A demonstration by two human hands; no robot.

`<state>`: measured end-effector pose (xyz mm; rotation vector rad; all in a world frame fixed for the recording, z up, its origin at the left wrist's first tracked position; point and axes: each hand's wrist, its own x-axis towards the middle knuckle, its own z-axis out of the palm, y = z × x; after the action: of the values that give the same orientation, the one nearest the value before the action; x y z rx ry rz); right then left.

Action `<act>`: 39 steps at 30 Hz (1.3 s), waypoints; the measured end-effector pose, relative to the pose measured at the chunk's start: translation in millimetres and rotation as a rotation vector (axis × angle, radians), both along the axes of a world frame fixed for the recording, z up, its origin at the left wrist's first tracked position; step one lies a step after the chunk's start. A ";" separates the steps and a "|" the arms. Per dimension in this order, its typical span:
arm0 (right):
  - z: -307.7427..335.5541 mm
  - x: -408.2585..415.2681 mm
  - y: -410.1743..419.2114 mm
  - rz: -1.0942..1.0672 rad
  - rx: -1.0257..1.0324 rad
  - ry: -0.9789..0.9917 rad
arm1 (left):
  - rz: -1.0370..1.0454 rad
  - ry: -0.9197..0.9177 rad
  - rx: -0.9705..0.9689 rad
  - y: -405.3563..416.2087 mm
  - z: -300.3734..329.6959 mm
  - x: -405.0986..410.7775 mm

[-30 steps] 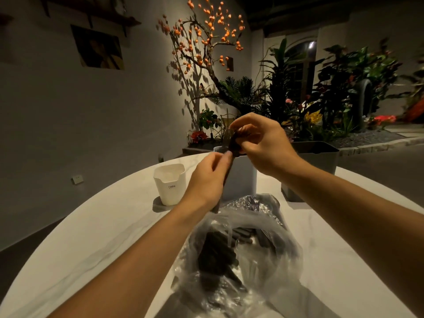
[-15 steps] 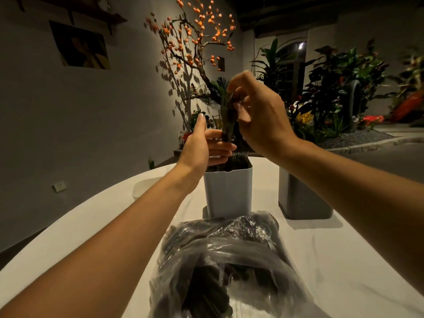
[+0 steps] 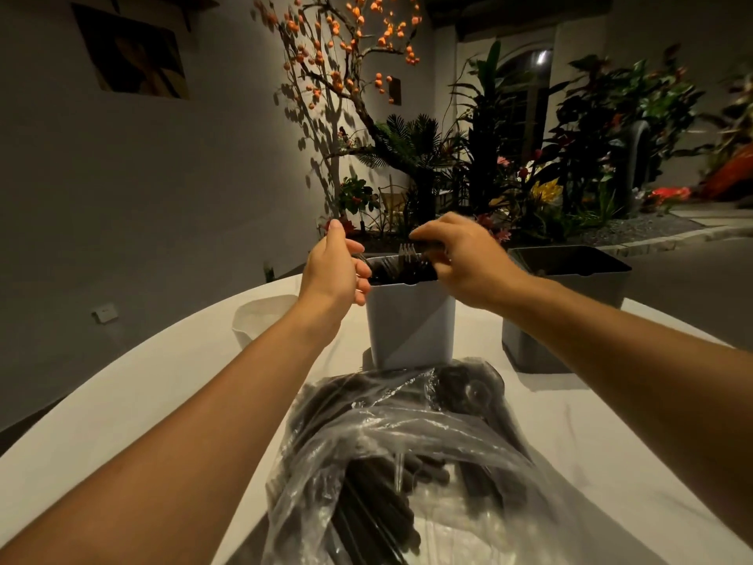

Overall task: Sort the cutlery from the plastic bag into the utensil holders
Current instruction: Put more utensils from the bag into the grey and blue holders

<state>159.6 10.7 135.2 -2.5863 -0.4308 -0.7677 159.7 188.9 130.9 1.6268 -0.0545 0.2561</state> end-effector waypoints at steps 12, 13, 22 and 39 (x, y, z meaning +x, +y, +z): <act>-5.3 -136.5 24.9 0.193 0.106 0.067 | -0.011 -0.121 0.168 9.1 -26.3 -127.9; -8.3 -149.1 29.1 0.218 0.095 0.134 | -0.012 -0.118 0.188 11.4 -32.8 -136.5; -61.1 -182.3 32.5 -0.099 -0.666 0.486 | -0.024 -0.179 0.780 29.5 -103.7 -168.6; -115.8 -181.5 54.1 -0.080 -0.500 0.152 | 0.041 -0.463 0.882 19.4 -130.2 -175.2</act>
<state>-21.9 64.8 19.3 -3.1163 -0.5293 -0.5325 -15.5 208.3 0.7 2.4068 -0.5521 0.7076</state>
